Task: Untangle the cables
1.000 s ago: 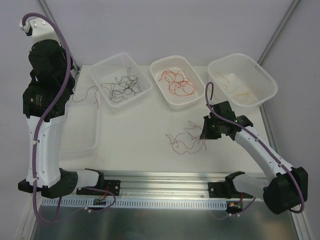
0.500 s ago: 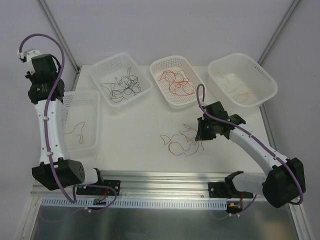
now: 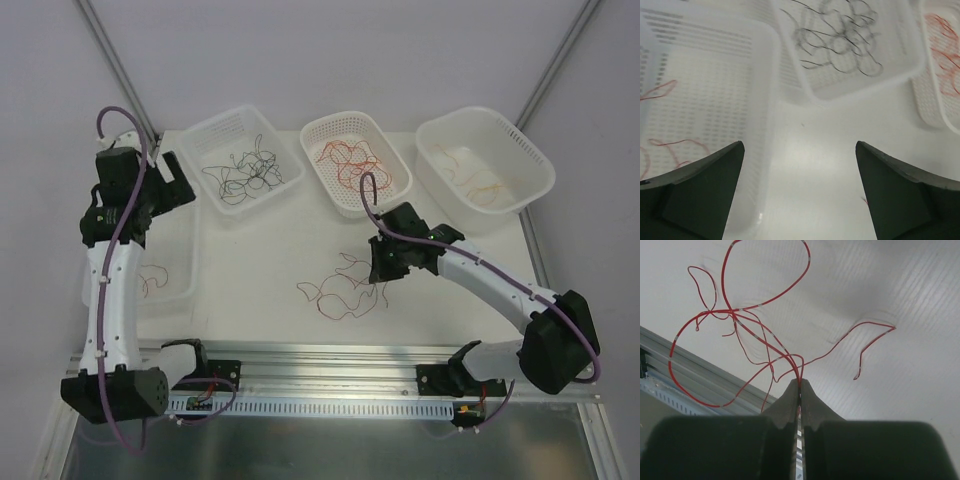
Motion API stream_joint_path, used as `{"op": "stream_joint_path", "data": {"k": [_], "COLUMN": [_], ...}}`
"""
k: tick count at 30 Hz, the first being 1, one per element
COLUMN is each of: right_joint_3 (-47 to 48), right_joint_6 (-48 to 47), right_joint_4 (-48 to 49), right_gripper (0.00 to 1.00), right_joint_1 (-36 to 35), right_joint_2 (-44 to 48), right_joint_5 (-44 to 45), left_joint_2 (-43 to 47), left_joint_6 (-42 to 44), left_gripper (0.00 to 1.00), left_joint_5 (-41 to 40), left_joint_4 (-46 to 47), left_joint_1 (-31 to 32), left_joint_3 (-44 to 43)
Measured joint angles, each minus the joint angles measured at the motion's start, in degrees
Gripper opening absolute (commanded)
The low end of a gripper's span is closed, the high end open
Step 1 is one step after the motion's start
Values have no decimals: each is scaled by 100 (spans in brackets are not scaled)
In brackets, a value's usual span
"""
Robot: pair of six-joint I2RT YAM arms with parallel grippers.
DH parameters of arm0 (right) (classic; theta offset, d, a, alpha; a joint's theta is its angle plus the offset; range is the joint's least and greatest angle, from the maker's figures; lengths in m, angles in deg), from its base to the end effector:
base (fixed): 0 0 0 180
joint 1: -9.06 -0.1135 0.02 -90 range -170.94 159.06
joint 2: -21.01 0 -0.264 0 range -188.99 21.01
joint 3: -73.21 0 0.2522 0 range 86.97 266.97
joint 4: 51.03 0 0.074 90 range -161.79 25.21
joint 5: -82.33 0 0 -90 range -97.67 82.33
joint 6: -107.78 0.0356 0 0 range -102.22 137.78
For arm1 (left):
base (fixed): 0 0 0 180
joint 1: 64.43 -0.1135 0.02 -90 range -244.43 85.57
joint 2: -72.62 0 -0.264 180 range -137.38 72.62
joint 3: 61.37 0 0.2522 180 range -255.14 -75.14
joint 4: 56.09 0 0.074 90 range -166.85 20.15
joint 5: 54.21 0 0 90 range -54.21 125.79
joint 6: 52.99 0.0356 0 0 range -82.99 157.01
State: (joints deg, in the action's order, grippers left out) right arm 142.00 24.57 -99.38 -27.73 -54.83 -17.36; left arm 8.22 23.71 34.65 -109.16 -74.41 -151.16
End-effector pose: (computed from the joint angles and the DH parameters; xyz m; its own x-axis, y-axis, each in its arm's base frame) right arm 0.2108 0.1651 0.2487 -0.7334 -0.4029 -0.5475 -0.5843 0.7853 0.2047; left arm 0.2272 0.0407 0.4088 -0.4014 -0.3042 -0.8639 -0.2908 0.9368 -0.1947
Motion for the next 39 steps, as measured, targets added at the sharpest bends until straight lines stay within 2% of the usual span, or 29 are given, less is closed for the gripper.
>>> {"op": "stream_joint_path", "data": {"k": [4, 8, 12, 16, 25, 35, 39], "right_joint_3": [212, 339, 350, 356, 396, 396, 396], "right_joint_6": [-4, -20, -13, 9, 175, 374, 415], "right_joint_4": [116, 227, 293, 319, 444, 599, 664], "right_gripper": [2, 2, 2, 2, 2, 1, 1], "right_joint_1": [-122, -256, -376, -520, -815, -820, -820], "right_joint_2": [-114, -138, -146, -181, -190, 208, 466], "right_joint_5": [-4, 7, 24, 61, 221, 188, 181], "left_joint_2": [498, 466, 269, 55, -761, -1405, -1600], "left_joint_6": [-177, -629, -1290, -2000, -2918, -2837, -2719], "left_gripper": [93, 93, 92, 91, 89, 89, 82], "left_joint_5": [938, 1707, 1869, 1882, 1711, 1668, 1644], "left_joint_4": [181, 496, 785, 1244, 2065, 2496, 2577], "left_joint_1": [1099, 2186, 3209, 3956, 5003, 5582, 5685], "left_joint_3": [592, 1349, 1851, 1978, 1978, 1978, 1978]}}
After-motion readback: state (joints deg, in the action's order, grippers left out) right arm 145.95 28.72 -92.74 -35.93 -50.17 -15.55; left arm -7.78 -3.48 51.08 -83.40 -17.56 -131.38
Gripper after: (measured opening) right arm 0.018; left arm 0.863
